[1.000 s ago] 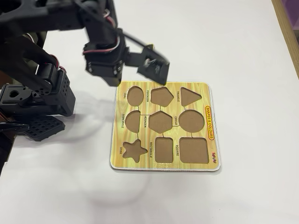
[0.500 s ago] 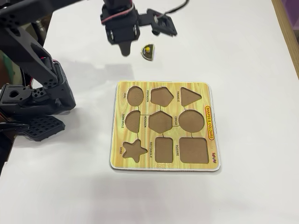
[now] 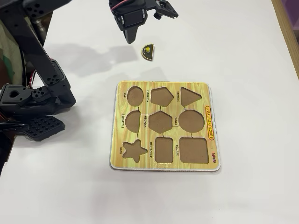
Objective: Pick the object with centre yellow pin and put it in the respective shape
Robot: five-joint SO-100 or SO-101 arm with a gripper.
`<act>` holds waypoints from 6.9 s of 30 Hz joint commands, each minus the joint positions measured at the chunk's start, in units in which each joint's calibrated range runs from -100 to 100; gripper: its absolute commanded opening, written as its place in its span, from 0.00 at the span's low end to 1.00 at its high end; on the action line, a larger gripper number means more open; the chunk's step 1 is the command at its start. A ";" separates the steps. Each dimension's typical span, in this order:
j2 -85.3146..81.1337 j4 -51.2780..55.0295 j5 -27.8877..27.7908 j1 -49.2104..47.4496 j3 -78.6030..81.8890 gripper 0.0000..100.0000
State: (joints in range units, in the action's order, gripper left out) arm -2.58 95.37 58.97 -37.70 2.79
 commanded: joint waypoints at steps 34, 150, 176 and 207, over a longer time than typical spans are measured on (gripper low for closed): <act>18.98 -0.56 0.18 -9.37 -18.44 0.16; 46.85 -0.56 -2.17 -7.13 -43.26 0.09; 46.34 -3.32 -1.91 -7.22 -43.79 0.06; 46.18 -2.81 -2.28 -5.95 -42.72 0.01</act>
State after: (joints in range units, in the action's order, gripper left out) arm 45.10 92.12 56.89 -45.28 -38.04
